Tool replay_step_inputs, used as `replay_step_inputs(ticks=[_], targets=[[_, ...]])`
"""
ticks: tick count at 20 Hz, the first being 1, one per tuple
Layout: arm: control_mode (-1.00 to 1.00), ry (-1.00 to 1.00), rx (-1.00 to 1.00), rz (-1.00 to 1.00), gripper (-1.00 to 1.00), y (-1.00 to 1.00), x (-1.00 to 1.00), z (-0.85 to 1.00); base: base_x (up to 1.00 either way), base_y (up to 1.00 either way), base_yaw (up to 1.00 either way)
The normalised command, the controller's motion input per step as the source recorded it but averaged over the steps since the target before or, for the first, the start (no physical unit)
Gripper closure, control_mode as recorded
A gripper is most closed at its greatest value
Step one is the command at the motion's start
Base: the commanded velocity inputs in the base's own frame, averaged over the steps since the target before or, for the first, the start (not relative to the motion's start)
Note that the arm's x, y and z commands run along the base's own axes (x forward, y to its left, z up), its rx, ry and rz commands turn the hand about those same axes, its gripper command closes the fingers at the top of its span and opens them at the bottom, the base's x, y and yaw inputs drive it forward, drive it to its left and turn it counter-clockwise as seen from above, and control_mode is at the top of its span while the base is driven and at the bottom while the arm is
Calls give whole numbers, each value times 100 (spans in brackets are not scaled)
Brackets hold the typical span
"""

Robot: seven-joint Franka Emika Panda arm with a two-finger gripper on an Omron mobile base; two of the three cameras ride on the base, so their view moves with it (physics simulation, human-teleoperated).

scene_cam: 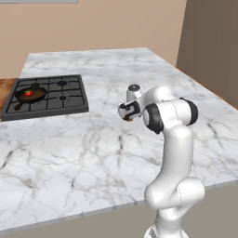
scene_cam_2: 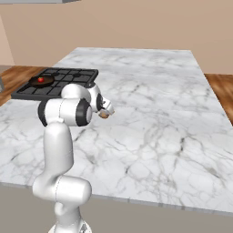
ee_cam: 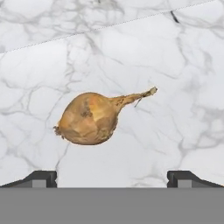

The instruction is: Place the pan on the front right burner on the stove. Then place the tomato and the onion in the pan and turn on the front right burner.

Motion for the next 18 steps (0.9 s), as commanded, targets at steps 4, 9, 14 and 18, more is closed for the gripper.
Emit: replay_step_inputs(ticks=[4, 9, 14, 18], targets=[[-100, 0, 0, -1, -100, 0, 17, -13, 0, 0, 0], [-100, 0, 0, -1, -100, 0, 18, -13, 0, 0, 0], [-100, 0, 0, -1, -100, 0, 20, -14, 0, 0, 0], [-100, 0, 0, -1, -100, 0, 18, -14, 0, 0, 0]])
